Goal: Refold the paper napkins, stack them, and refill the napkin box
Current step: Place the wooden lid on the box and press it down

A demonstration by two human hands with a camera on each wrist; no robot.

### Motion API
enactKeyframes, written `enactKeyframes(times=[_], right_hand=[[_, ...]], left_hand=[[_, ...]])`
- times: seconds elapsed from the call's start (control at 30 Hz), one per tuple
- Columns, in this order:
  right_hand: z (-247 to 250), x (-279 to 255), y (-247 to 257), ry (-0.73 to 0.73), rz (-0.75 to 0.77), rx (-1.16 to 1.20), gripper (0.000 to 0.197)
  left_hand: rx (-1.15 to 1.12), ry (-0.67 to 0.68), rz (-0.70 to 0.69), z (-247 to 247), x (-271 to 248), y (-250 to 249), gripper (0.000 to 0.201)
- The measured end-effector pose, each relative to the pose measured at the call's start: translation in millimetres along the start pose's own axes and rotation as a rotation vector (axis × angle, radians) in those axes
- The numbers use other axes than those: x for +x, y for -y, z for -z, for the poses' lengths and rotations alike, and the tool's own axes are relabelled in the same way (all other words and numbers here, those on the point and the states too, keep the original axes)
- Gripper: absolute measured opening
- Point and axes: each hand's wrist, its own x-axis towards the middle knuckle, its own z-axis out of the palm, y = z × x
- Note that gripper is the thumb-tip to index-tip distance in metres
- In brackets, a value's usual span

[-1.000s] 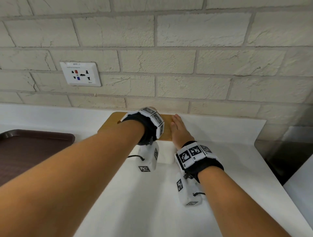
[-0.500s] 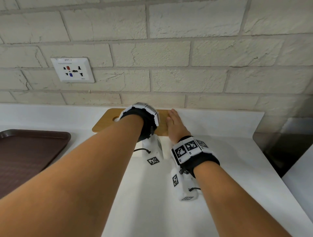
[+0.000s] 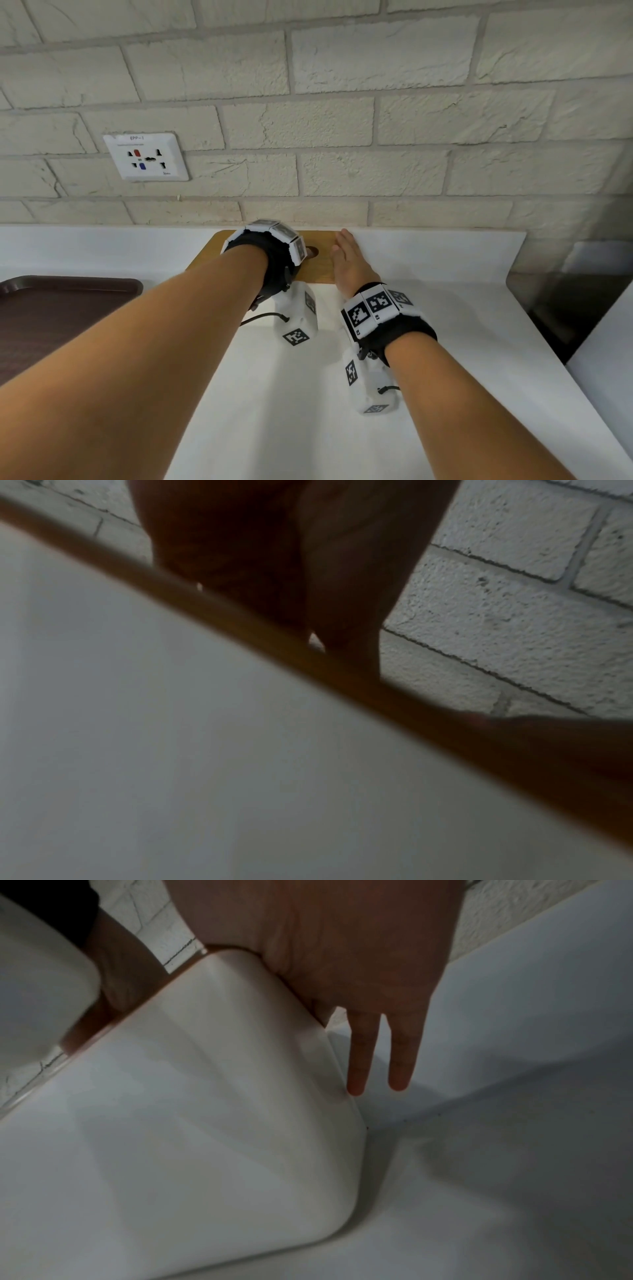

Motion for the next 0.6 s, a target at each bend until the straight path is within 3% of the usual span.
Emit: enactKeyframes(times=[0.17,0.27,0.37,0.43,0.5,0.6], right_hand=[[-1.8,1.6,-2.4,-0.029,0.011,-0.009,0.046],[-1.0,3.4,-0.6,-0.015,-0.009,-0.061,0.046],[8.0,1.4,9.9,0.046,-0.055,-0.269,0.047],[17.9,-1.5,22.7,0.085,-0.067,-0.498,0.045],[24.6,-2.8,40.3,0.087,-0.016,-0.673,0.039],[18.1,1.7,73.0,0.054,-0.009,-0.693,0.023]], left_hand=[[0.076,-0.08,0.093,10.7,-8.0,15.4,0.074],[-0.025,-0.127,0.065,11.2,-2.4,25.7,0.049],[-0.021,-0.172,-0.012,19.6,-10.7,43.4,0.038],[-0.048,-0.213,-0.068,20.9,-16.1,62.7,0.052],[-0.024,-0.163,-0.111,15.6,-15.8,83.6,0.07],[-0.058,-0.11,-0.152,8.1,-12.2,105.3,0.099]])
